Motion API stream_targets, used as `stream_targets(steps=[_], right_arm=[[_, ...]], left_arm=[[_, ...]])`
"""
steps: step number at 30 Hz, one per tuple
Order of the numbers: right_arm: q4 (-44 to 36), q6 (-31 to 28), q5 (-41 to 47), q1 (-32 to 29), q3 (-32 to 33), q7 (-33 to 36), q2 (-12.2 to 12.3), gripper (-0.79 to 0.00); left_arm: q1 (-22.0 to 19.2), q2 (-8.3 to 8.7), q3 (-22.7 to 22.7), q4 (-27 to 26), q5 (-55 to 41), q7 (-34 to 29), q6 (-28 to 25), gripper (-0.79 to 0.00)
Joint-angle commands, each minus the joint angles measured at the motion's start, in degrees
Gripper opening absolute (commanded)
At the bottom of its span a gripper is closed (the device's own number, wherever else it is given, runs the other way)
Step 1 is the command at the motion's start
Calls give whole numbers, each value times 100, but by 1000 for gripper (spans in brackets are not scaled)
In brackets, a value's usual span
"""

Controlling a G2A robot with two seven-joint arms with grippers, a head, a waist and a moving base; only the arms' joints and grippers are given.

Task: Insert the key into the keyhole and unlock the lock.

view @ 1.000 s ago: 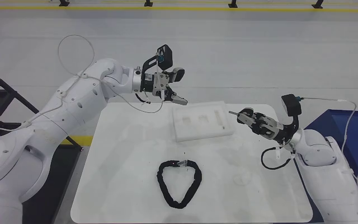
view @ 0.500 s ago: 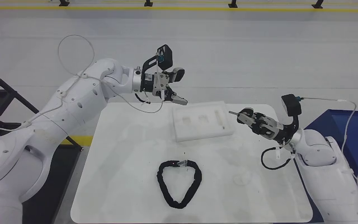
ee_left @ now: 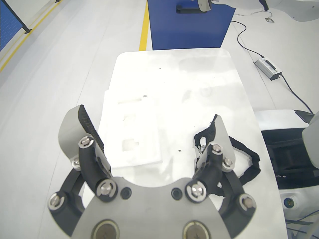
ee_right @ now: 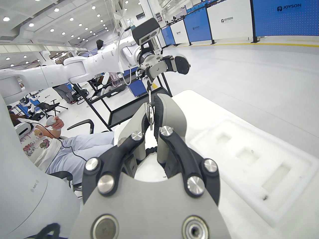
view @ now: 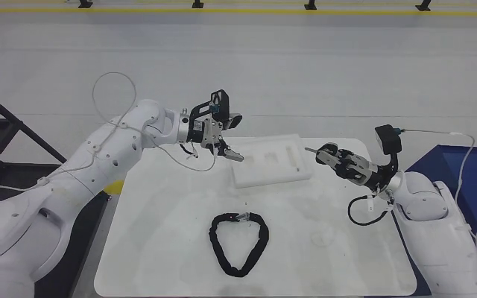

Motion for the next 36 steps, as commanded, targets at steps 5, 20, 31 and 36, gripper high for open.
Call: stream_targets(steps=[5,20,31,36], right_arm=[[0,0,0,0,0,0,0,-785],[0,0,0,0,0,0,0,-785],[0,0,0,0,0,0,0,-785],[0,0,0,0,0,0,0,-785]], left_arm=[[432,61,-71,-12,392,154,3,0],[1132,-225,151,487,1545,763,3,0],[1368,-517,444,691,2063,983,3,0],[1393,-538,444,667,2147,885,3,0]])
